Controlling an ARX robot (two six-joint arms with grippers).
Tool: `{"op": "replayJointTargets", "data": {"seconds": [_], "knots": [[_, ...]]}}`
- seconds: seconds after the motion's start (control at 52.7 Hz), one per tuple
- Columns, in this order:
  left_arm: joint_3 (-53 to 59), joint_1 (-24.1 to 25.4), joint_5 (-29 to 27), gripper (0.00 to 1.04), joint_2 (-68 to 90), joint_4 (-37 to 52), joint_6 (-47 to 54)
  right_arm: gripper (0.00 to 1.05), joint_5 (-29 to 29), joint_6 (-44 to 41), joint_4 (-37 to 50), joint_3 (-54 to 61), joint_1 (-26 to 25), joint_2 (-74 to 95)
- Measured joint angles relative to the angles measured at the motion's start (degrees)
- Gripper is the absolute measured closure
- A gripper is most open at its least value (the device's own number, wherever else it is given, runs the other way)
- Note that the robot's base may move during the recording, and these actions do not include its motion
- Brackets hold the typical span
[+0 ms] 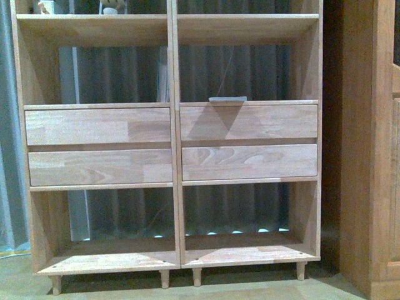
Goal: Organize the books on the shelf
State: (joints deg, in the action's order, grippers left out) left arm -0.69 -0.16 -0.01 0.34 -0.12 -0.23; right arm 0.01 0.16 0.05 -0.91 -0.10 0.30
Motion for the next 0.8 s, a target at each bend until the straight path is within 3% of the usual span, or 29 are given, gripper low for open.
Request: {"op": "replayJointTargets", "data": {"seconds": [0.796], "knots": [[0.00, 0.00, 0.00, 0.07, 0.00, 0.00, 0.00, 0.07, -0.02, 0.00, 0.00, 0.00, 0.00, -0.02]]}}
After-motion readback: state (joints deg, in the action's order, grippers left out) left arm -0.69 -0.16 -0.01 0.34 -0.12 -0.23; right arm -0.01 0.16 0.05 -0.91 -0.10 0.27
